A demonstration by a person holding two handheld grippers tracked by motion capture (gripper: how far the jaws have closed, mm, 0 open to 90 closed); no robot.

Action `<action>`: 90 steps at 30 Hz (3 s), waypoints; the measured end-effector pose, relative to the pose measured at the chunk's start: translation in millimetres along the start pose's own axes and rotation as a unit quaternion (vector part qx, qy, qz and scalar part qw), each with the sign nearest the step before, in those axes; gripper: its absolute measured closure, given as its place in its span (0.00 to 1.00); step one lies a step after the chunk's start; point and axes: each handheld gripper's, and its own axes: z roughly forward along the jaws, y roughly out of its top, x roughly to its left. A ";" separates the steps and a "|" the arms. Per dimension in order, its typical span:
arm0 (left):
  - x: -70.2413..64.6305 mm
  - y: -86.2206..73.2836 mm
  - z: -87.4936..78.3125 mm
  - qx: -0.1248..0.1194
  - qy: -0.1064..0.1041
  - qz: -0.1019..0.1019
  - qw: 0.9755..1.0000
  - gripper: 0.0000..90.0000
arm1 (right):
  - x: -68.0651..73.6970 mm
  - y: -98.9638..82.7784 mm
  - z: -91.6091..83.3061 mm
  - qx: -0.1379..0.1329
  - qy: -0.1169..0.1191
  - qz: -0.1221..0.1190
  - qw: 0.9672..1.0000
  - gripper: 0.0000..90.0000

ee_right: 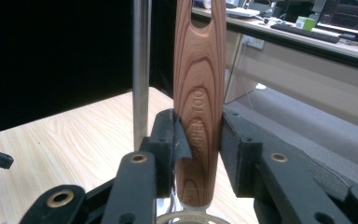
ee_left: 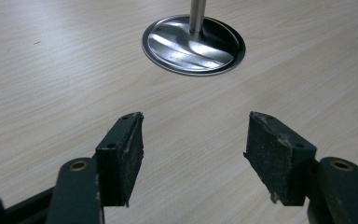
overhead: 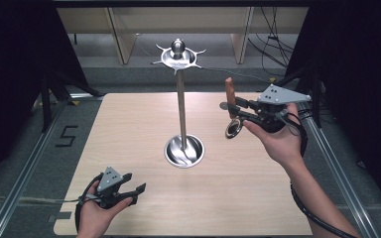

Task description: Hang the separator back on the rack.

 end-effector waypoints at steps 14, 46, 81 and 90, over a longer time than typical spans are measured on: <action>0.2 -0.1 -0.3 0.000 0.000 -0.002 1.000 0.40 | 2.1 15.6 11.1 -0.009 0.011 -0.008 1.000 0.76; 0.9 -0.4 -0.1 0.000 0.000 -0.003 1.000 0.40 | 0.0 42.0 29.1 -0.018 0.078 -0.021 0.997 0.76; -0.5 0.1 0.2 0.000 -0.003 0.001 1.000 0.40 | 3.5 48.8 51.6 0.001 0.096 -0.017 0.995 0.76; -0.3 0.2 0.0 0.006 0.000 0.006 1.000 0.40 | 5.1 49.5 54.9 0.000 0.089 -0.019 0.996 0.76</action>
